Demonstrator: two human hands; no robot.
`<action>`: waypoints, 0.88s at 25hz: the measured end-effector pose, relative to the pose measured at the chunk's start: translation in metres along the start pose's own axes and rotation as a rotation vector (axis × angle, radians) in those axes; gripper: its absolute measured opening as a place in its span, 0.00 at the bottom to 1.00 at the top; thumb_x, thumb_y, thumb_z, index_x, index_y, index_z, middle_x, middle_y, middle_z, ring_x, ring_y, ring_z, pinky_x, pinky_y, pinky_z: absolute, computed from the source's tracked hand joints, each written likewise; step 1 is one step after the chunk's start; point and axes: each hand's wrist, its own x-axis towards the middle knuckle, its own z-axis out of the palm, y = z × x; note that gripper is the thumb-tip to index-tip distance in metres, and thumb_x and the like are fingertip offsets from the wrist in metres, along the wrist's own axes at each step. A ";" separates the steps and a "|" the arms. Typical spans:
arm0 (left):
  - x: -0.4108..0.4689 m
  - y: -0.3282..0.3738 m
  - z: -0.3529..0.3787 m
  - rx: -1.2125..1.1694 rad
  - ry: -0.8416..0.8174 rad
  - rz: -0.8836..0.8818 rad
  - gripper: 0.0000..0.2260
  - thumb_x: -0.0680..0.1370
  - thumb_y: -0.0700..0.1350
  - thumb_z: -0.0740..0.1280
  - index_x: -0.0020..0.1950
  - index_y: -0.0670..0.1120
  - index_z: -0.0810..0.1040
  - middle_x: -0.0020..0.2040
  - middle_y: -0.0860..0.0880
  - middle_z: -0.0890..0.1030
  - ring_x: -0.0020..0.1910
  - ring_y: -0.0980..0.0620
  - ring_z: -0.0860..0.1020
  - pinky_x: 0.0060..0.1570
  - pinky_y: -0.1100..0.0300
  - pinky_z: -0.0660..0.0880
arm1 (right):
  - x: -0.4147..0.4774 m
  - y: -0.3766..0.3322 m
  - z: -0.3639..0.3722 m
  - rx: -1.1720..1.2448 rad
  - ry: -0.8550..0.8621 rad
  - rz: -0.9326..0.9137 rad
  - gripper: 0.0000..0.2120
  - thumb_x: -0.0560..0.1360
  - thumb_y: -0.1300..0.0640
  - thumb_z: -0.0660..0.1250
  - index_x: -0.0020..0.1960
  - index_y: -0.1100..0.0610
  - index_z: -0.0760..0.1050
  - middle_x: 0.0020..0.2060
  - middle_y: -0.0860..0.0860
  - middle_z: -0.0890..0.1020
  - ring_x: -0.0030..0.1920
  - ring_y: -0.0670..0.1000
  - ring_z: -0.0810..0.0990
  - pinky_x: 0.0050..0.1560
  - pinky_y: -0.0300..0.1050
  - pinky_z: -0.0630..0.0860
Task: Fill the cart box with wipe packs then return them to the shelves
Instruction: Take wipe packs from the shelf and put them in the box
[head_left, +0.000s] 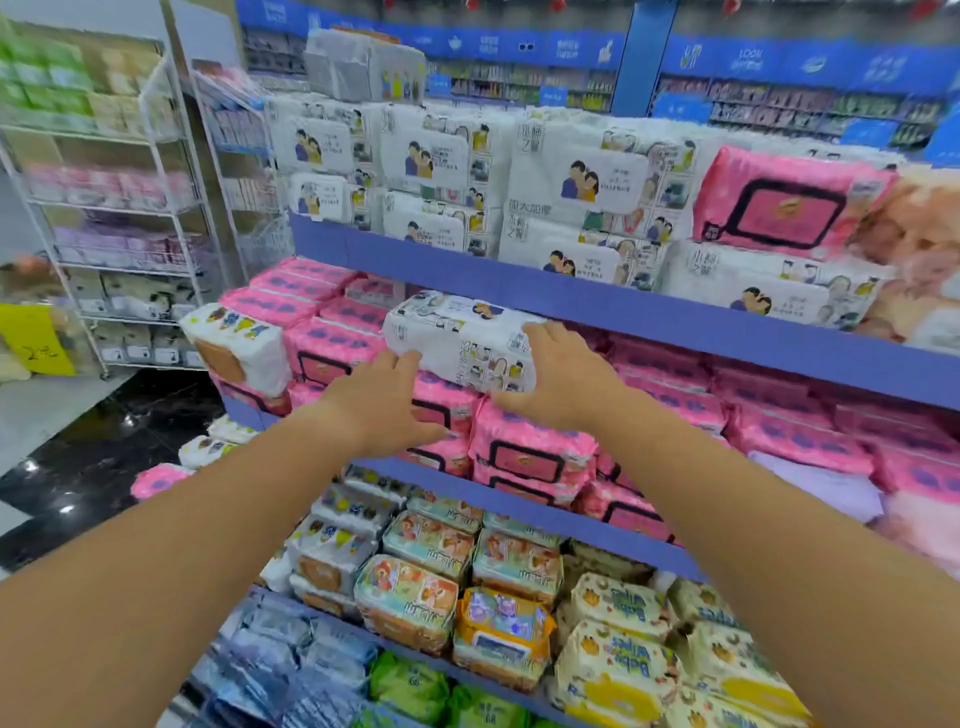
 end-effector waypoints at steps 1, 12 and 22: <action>0.011 -0.005 0.003 -0.034 -0.012 -0.018 0.48 0.74 0.67 0.69 0.83 0.47 0.49 0.81 0.43 0.57 0.78 0.39 0.61 0.72 0.39 0.67 | 0.020 0.003 0.004 0.012 0.005 -0.006 0.47 0.72 0.34 0.70 0.79 0.59 0.54 0.76 0.57 0.62 0.74 0.61 0.62 0.71 0.60 0.68; 0.041 -0.187 -0.004 -0.275 0.252 -0.719 0.47 0.73 0.67 0.69 0.81 0.42 0.53 0.79 0.39 0.59 0.75 0.35 0.65 0.69 0.39 0.69 | 0.127 -0.006 0.021 -0.280 -0.063 0.101 0.53 0.59 0.20 0.67 0.70 0.57 0.67 0.66 0.59 0.66 0.65 0.64 0.68 0.63 0.59 0.71; 0.131 -0.257 0.024 -1.430 0.240 -0.901 0.23 0.79 0.63 0.65 0.62 0.46 0.81 0.56 0.47 0.85 0.51 0.45 0.82 0.54 0.46 0.77 | 0.127 -0.022 0.035 -0.104 -0.031 0.074 0.38 0.59 0.33 0.79 0.49 0.56 0.61 0.41 0.51 0.67 0.43 0.57 0.69 0.39 0.50 0.65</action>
